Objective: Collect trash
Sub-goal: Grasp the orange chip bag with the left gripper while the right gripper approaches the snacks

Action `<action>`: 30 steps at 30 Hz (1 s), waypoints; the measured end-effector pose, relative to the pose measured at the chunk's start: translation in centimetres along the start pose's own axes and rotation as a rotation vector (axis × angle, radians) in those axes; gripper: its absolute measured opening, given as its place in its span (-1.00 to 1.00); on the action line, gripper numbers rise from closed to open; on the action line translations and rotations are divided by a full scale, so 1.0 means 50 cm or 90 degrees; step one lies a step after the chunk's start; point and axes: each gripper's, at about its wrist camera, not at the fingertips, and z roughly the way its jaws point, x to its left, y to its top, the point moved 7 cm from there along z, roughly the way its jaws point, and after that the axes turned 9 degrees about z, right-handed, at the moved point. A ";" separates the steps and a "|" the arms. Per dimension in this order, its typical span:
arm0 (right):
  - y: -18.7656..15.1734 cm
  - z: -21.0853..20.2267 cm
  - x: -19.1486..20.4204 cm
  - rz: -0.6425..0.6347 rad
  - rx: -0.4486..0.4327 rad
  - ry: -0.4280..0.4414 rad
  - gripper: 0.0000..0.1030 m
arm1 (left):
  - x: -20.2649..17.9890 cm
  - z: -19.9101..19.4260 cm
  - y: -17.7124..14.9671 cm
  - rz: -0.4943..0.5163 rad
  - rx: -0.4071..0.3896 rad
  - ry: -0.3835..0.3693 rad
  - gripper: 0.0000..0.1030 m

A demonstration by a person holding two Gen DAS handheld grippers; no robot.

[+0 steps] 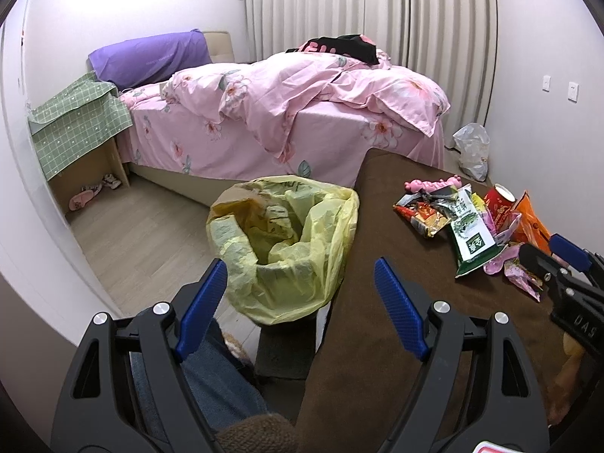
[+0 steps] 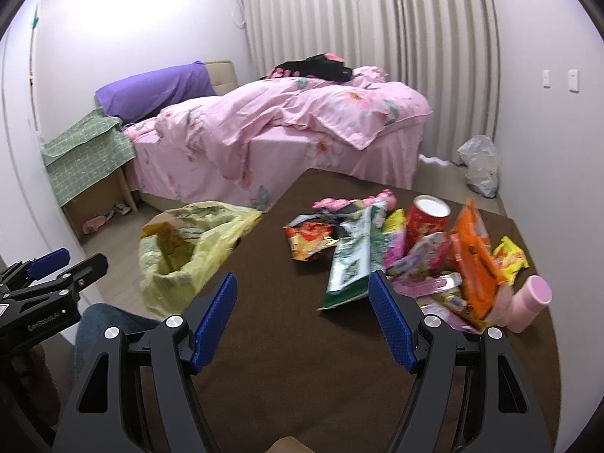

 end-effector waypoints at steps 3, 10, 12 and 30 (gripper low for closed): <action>0.007 -0.004 -0.045 0.010 -0.010 -0.030 0.33 | -0.021 0.020 0.003 0.006 -0.003 -0.022 0.48; 0.026 -0.022 -0.182 0.033 -0.033 -0.125 0.33 | -0.129 0.081 0.045 0.070 -0.024 -0.110 0.48; 0.030 -0.027 -0.218 0.036 -0.037 -0.146 0.33 | -0.161 0.097 0.055 0.080 -0.026 -0.136 0.48; 0.132 0.156 -0.733 0.088 0.056 -0.176 0.22 | -0.370 0.247 0.134 0.111 0.023 -0.246 0.52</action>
